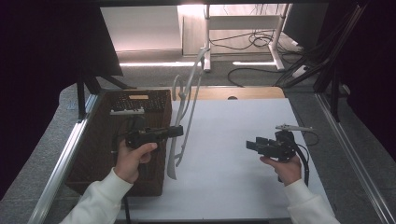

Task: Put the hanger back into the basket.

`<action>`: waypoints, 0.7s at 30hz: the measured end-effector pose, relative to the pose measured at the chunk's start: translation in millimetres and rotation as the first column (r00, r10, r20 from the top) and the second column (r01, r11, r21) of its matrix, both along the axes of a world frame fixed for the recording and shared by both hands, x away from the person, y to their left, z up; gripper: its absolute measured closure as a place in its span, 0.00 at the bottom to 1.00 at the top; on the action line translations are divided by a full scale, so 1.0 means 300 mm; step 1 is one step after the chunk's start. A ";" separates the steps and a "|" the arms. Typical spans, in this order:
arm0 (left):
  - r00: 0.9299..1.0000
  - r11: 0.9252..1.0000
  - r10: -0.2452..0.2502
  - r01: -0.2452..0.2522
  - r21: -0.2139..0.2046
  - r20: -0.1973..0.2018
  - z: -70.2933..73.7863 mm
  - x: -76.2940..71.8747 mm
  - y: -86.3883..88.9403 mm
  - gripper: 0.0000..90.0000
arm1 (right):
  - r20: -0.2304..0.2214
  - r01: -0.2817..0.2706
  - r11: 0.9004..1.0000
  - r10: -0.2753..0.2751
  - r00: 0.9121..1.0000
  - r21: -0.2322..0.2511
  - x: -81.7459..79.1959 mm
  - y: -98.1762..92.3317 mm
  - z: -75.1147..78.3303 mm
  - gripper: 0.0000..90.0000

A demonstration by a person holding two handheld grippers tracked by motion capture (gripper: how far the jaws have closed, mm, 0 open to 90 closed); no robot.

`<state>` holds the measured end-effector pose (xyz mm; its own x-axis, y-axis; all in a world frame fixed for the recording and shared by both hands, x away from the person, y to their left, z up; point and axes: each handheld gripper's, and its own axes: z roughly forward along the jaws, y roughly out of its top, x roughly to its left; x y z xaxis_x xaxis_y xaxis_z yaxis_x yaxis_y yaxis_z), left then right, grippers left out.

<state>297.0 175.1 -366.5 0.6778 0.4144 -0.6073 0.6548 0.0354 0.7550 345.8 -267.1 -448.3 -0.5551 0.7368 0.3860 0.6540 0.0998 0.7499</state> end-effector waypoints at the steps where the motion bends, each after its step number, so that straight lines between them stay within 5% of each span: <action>1: 1.000 1.000 0.003 -0.003 0.002 0.002 0.006 0.002 0.013 0.91 | -0.001 -0.002 1.000 0.002 1.000 -0.008 0.000 0.001 -0.003 0.42; 13: 1.000 1.000 -0.012 0.012 0.007 -0.007 0.038 0.033 0.161 0.91 | 0.000 -0.021 0.995 0.021 1.000 -0.097 0.005 0.020 -0.019 0.38; 21: 1.000 0.999 -0.002 0.002 0.036 -0.005 0.041 0.043 0.234 0.91 | 0.001 -0.016 0.994 0.016 1.000 -0.107 0.004 0.020 -0.020 0.37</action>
<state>309.9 245.2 -354.2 0.6756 0.4346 -0.5955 0.6588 0.0067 0.7523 347.1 -261.3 -454.4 -0.5682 0.7645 0.3046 0.6500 0.1899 0.7358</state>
